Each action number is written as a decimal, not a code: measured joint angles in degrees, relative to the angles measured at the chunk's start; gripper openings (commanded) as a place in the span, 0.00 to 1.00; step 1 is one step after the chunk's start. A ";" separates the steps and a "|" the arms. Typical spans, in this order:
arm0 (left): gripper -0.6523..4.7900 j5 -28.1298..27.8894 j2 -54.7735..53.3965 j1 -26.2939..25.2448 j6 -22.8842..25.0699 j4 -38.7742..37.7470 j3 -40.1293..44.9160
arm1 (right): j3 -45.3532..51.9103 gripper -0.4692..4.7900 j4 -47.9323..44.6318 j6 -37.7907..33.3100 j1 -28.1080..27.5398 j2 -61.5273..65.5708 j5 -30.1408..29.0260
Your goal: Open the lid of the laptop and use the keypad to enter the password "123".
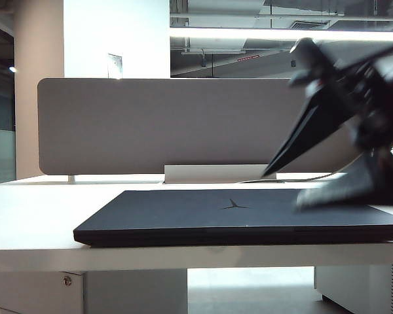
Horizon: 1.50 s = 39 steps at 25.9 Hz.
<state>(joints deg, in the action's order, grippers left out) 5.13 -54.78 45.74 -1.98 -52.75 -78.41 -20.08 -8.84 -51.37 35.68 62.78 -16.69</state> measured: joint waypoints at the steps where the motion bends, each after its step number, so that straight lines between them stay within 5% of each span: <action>1: 0.11 -0.02 -0.02 0.00 0.00 -0.20 0.00 | 0.02 0.54 -1.07 -0.55 0.46 1.68 -0.02; 13: 0.11 -0.02 0.00 0.00 0.00 -2.54 -0.09 | -1.70 0.53 -17.11 -4.59 1.81 17.81 0.00; 39: 0.11 -0.24 -0.02 0.00 0.00 -3.69 -0.09 | -5.81 0.46 -15.37 -5.66 1.84 23.26 6.78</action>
<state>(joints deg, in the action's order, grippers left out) 4.89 -54.81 45.74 -1.98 -56.45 -78.50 -25.89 -24.21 -57.04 37.52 86.04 -9.91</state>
